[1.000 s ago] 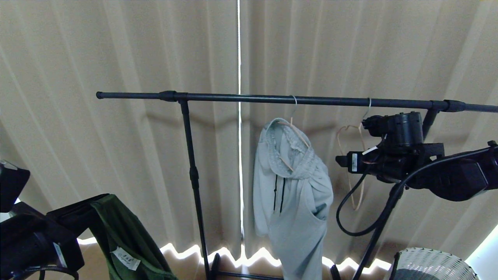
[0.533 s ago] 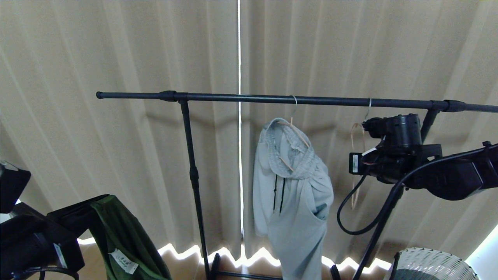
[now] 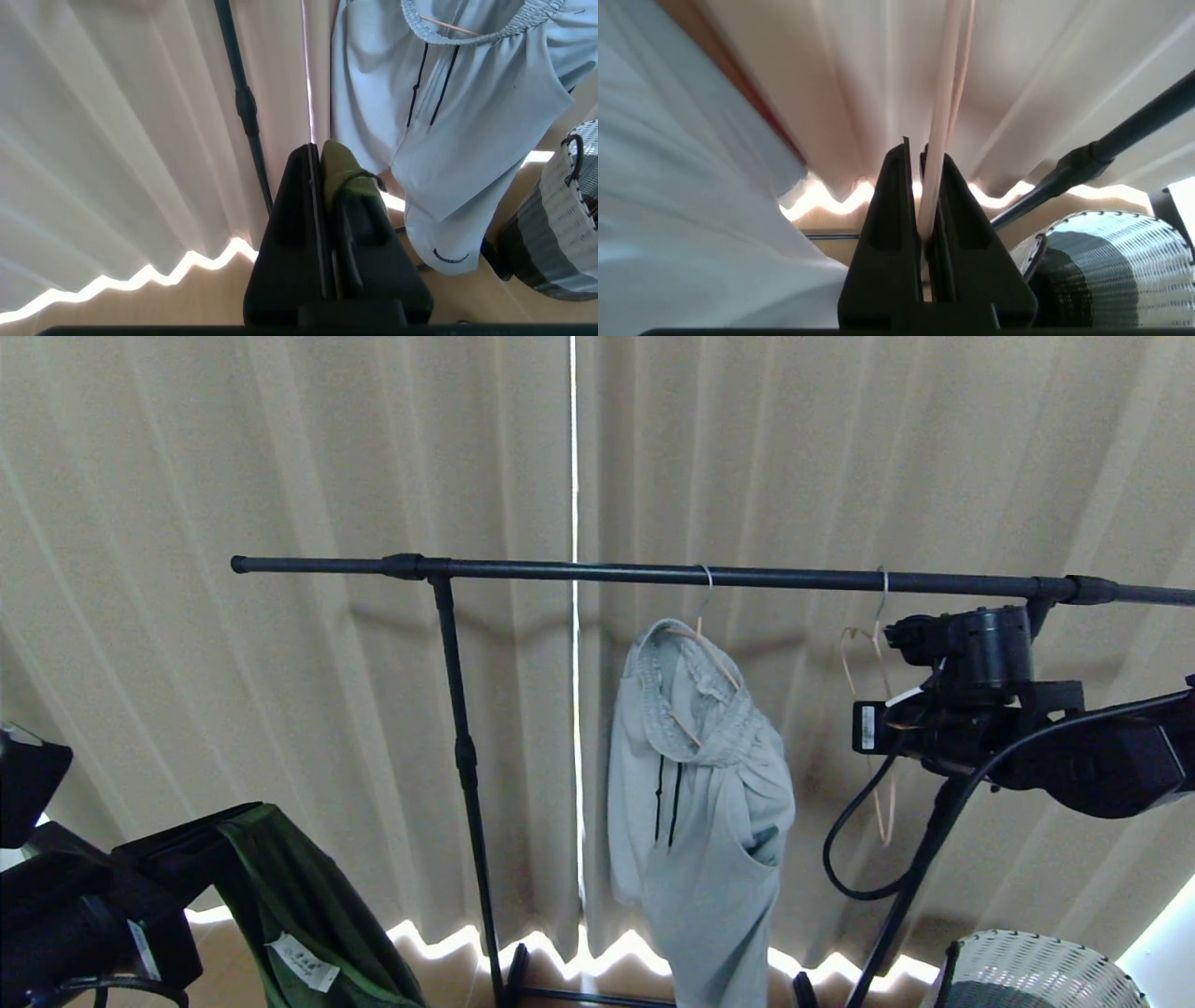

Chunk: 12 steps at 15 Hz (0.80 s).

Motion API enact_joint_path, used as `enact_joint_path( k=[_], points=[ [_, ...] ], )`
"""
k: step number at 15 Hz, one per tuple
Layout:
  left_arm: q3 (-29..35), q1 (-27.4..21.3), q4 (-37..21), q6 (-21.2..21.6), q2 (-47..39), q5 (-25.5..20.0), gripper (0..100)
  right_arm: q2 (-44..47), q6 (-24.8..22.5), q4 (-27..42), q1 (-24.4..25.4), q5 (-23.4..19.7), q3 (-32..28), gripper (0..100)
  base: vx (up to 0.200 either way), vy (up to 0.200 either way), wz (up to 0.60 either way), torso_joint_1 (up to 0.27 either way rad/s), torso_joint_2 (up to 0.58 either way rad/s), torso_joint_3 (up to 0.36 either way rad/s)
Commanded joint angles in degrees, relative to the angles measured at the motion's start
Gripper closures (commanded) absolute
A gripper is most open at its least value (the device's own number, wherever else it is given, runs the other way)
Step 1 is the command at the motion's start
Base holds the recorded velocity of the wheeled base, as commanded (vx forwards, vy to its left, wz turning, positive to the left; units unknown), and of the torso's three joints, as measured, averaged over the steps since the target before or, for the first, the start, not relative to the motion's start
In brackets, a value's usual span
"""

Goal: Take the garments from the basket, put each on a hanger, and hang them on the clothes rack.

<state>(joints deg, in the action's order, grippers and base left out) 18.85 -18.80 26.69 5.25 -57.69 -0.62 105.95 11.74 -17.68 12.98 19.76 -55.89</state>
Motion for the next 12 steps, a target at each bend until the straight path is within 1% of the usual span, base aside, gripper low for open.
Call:
enact_joint_path(
  k=[1, 3, 4, 5, 6, 7, 12],
  points=[
    [0.0, 0.0, 0.0, 0.0, 0.0, 0.0, 100, -2.7, -1.3, -0.5, 0.0, -0.2, 1.8, 100, 0.0, 0.0, 0.0, 0.0, 0.0, 0.0],
    [0.0, 0.0, 0.0, 0.0, 0.0, 0.0, 100, -5.8, -4.0, -1.0, 0.0, -1.1, 3.8, 100, 0.0, 0.0, 0.0, 0.0, 0.0, 0.0],
    [0.0, 0.0, 0.0, 0.0, 0.0, 0.0, 100, -6.5, -4.4, -1.0, -0.1, -2.2, 4.1, 100, 0.0, 0.0, 0.0, 0.0, 0.0, 0.0],
    [0.0, 0.0, 0.0, 0.0, 0.0, 0.0, 100, -8.8, -4.6, -1.0, -0.2, -5.8, 5.1, 100, 0.0, 0.0, 0.0, 0.0, 0.0, 0.0],
    [0.0, 0.0, 0.0, 0.0, 0.1, 0.0, 100, -10.5, -4.7, -1.0, -0.2, -8.5, 5.9, 100, 0.0, 0.0, 0.0, 0.0, 0.0, 0.0],
    [0.0, 0.0, 0.0, 0.0, 0.1, 0.0, 100, -11.6, -5.3, -1.0, -0.2, -10.2, 6.5, 100, 0.0, 0.0, 0.0, 0.0, 0.0, 0.0],
    [-0.4, 0.1, 0.0, 0.2, 0.0, 0.0, 100, -14.3, -6.1, -4.6, -0.3, -10.8, 9.8, 100, 0.0, 0.0, 0.0, 0.0, 0.0, 0.0]
  ],
)
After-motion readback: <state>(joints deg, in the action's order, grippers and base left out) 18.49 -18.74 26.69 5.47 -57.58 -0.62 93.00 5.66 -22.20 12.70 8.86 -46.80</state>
